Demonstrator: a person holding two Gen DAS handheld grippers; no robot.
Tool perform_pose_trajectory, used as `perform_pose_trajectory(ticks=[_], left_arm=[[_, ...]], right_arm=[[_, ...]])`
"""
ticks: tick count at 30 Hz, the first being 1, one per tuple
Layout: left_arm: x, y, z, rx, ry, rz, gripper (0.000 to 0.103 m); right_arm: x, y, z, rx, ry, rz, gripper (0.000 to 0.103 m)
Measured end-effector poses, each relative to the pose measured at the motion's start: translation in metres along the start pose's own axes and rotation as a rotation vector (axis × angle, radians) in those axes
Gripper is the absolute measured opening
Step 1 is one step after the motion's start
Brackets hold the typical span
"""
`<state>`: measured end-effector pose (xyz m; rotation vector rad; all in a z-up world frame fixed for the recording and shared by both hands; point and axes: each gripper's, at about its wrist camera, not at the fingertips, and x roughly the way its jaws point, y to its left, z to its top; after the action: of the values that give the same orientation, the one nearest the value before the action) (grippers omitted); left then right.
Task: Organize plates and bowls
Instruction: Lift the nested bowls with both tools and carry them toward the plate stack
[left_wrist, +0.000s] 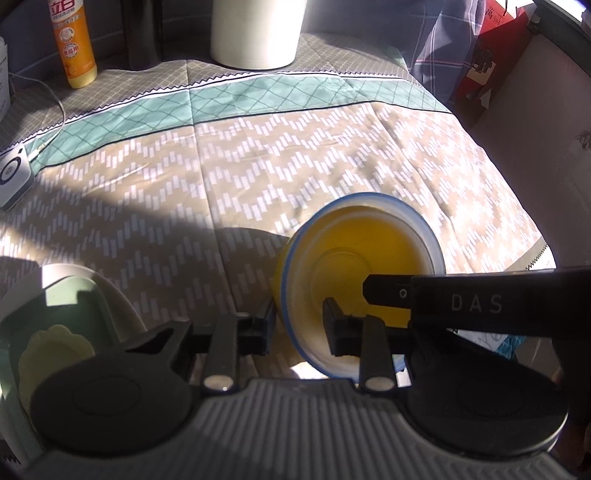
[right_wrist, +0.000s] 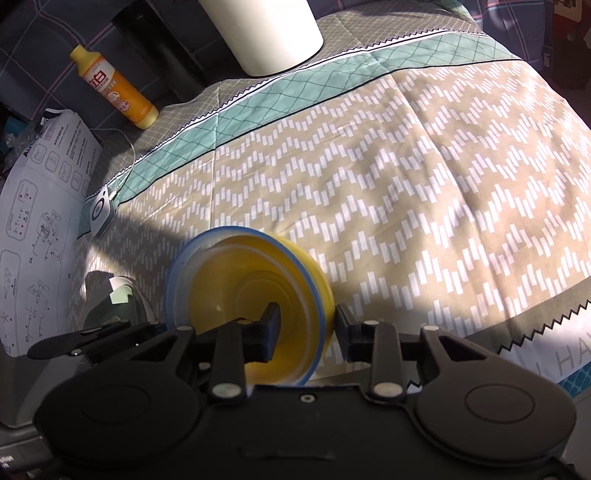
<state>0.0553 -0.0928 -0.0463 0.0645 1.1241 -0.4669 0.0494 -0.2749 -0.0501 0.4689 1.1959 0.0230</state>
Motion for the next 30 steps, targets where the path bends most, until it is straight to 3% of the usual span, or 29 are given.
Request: perform_pose_trajectory(ticks=[17, 30], left_arm=[[-0.024, 0.005, -0.007, 0.023, -0.025, 0.045, 0.024], [-0.078, 0.08, -0.025, -0.138, -0.063, 0.151, 0.024]], right_arm=[[-0.016, 0.023, 0.001, -0.06, 0.008, -0.011, 0.033], [-0.008, 0.109, 0.006, -0.214, 0.084, 0.103, 0.033]])
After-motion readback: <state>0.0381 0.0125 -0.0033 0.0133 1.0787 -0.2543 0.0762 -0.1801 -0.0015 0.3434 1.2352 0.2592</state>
